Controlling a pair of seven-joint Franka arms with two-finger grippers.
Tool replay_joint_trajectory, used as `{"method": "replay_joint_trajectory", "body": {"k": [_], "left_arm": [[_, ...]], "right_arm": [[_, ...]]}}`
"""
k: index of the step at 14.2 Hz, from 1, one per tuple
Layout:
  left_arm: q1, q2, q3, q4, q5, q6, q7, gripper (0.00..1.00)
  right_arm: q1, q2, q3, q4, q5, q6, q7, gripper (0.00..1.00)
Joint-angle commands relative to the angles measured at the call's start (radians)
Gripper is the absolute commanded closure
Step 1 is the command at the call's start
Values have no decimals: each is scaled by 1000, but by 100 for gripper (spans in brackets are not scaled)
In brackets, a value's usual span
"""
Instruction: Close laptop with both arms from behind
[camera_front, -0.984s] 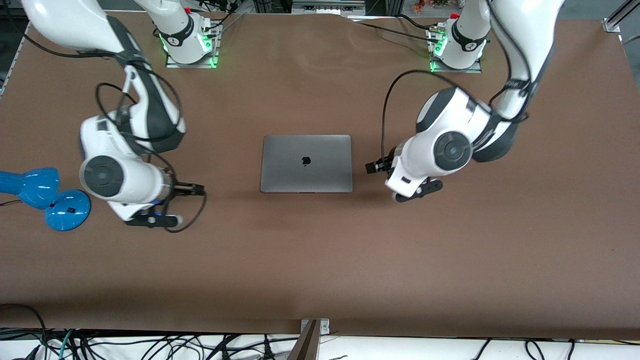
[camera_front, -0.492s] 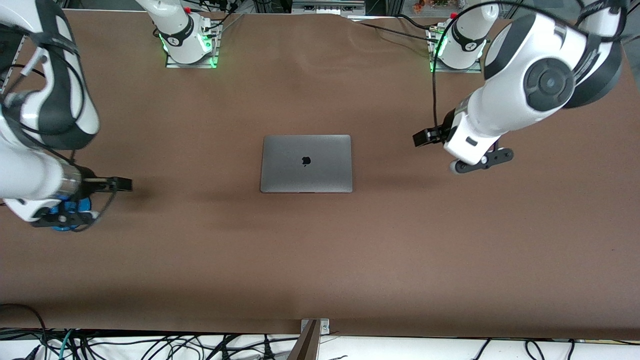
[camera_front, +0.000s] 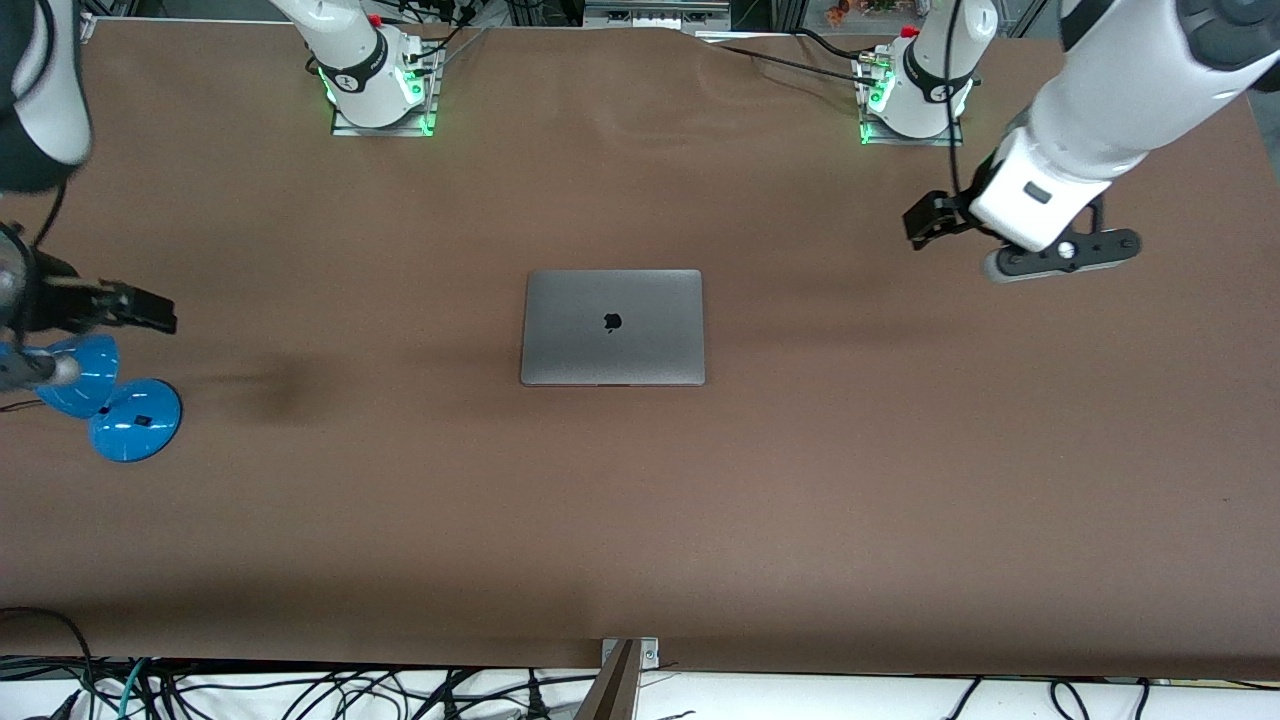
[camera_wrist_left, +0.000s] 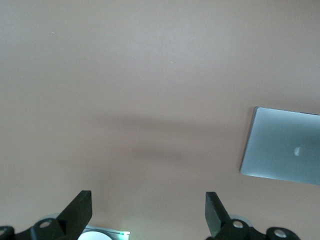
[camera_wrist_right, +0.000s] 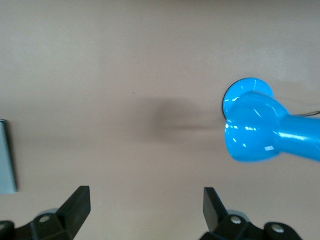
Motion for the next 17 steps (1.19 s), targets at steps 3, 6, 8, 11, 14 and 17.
{"method": "replay_joint_trajectory", "body": {"k": [3, 6, 8, 11, 14, 17], "left_arm": [[-65, -175, 153, -225, 0, 51, 180, 0], [-102, -229, 171, -328, 0, 115, 185, 0], [-105, -209, 185, -289, -15, 131, 183, 0], [-107, -136, 208, -183, -15, 108, 180, 0], [-107, 14, 236, 27, -14, -36, 211, 0], [-107, 81, 256, 146, -14, -122, 333, 0]], "right_arm": [[55, -233, -115, -230, 49, 8, 6, 0], [52, -307, -115, -327, 55, 17, 5, 0], [52, -313, -115, -326, 55, 15, 6, 0], [54, -314, -110, -327, 55, 9, 5, 0], [62, -287, -104, -313, 53, 14, 5, 0], [62, -287, -92, -313, 53, 14, 5, 0]]}}
